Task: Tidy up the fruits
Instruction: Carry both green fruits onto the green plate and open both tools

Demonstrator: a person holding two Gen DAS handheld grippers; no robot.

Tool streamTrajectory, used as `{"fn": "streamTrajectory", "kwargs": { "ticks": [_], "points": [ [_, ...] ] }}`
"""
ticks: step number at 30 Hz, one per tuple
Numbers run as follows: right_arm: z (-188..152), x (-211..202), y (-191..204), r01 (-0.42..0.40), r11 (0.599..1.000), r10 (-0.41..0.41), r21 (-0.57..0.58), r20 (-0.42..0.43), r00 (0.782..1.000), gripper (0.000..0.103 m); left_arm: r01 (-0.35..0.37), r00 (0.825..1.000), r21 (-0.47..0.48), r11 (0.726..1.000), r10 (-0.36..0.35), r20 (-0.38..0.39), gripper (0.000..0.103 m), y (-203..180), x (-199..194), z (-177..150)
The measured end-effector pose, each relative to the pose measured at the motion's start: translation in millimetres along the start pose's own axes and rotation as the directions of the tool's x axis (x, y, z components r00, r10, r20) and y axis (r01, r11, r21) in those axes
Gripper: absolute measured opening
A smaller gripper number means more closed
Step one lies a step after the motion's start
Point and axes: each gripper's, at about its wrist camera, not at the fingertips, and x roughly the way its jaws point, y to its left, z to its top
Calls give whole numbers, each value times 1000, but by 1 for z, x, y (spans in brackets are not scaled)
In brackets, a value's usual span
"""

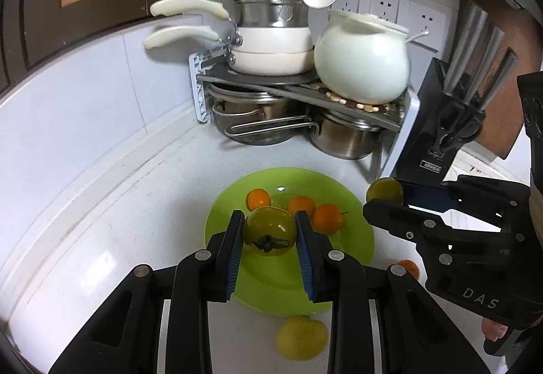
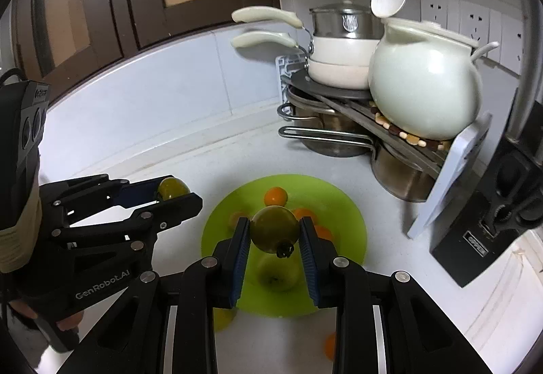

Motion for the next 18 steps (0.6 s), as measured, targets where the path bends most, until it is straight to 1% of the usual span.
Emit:
{"fn": "streamTrajectory", "kwargs": {
  "ticks": [4,10,18],
  "points": [
    [4,17,-4,0,1000,0,4,-25,1000,30,-8,1000,7,1000,8,-27,30,6,18,3],
    [8,39,-6,6,1000,-6,-3,-62,998,30,11,996,0,1000,-11,-84,30,14,45,7],
    [10,67,-13,6,1000,-6,5,-117,993,30,20,990,22,1000,-16,-143,30,18,79,12]
  ]
}}
